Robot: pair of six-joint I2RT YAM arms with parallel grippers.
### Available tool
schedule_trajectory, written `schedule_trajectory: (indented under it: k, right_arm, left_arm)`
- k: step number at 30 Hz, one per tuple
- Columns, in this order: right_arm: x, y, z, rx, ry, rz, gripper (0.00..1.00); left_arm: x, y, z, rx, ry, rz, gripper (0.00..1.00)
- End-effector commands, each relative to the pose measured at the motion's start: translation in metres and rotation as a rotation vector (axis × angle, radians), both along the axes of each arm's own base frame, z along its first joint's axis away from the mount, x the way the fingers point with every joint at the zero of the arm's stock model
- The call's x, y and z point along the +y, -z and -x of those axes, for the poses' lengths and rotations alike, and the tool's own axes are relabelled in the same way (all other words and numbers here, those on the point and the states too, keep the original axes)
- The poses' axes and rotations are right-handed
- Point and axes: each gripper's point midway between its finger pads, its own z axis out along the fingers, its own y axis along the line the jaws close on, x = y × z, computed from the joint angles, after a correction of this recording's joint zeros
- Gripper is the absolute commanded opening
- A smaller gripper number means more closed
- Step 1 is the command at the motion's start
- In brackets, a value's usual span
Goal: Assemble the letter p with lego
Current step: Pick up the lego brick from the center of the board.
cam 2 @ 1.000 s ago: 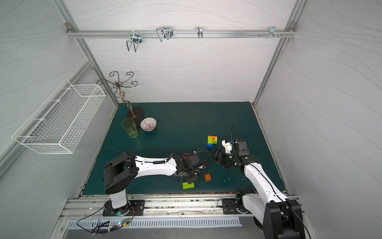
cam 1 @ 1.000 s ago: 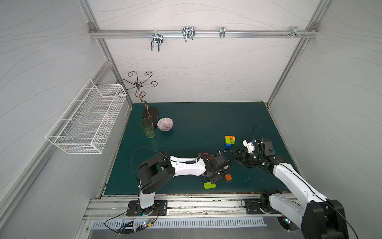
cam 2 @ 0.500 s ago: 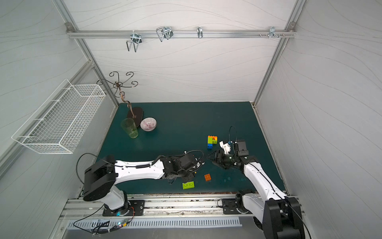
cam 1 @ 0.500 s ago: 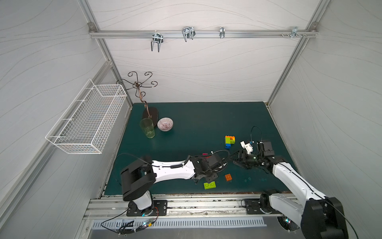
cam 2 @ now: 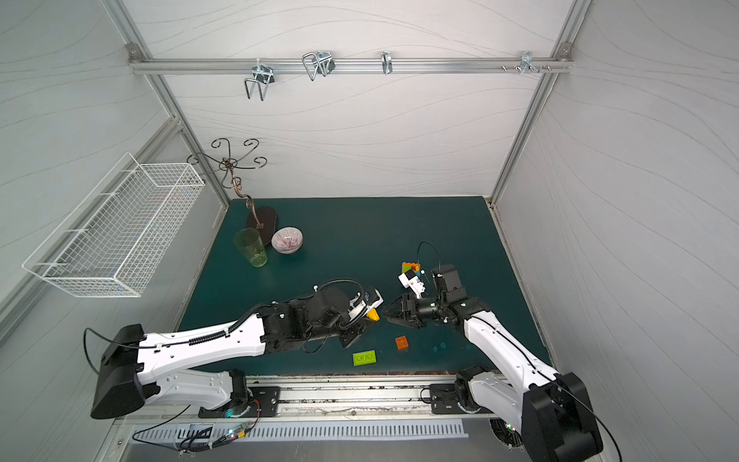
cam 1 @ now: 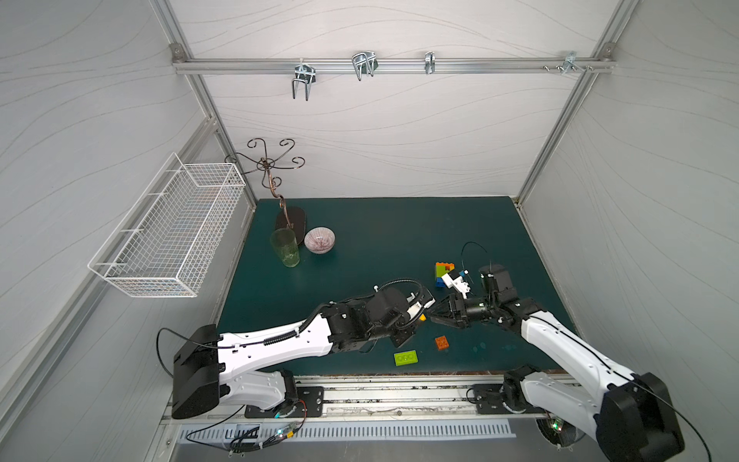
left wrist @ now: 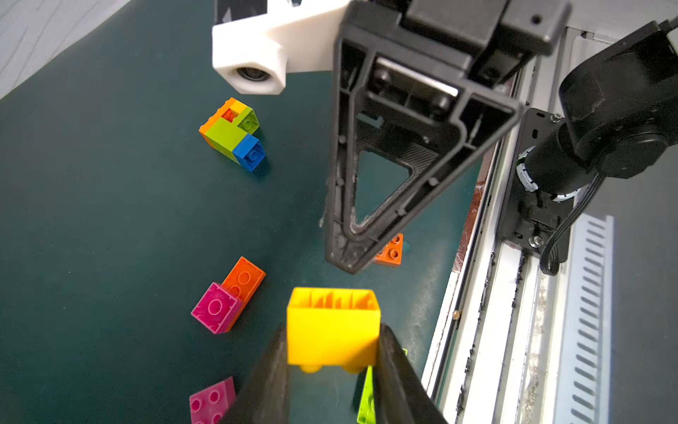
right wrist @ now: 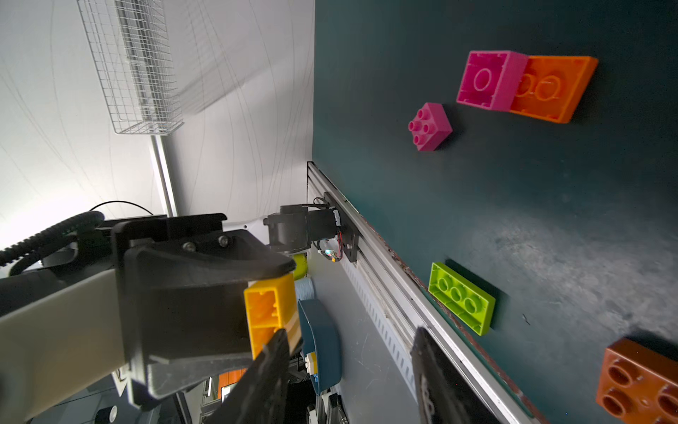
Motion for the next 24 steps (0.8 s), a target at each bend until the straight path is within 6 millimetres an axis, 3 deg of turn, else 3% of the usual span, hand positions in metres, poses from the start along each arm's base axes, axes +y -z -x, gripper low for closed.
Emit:
schedule_trajectory:
  k: [1,7,19,24]
  right_arm:
    - [0.005,-0.019,-0.004,-0.030,-0.012,-0.034,0.55]
    - [0.010,-0.033,-0.001,-0.050,-0.036,-0.048,0.56]
    - [0.031,-0.025,0.028,-0.045,-0.188,-0.037,0.47]
    - [0.036,-0.018,0.029,-0.040,-0.199,-0.011,0.40]
  left_arm:
    - [-0.004,-0.006,0.005,-0.010,0.038,0.005,0.33]
    - [-0.002,0.003,0.003,-0.007,0.030,-0.019,0.32]
    - [-0.003,0.003,0.004,-0.006,0.035,-0.017,0.32]
    - [-0.004,0.004,0.004,-0.002,0.036,-0.018,0.32]
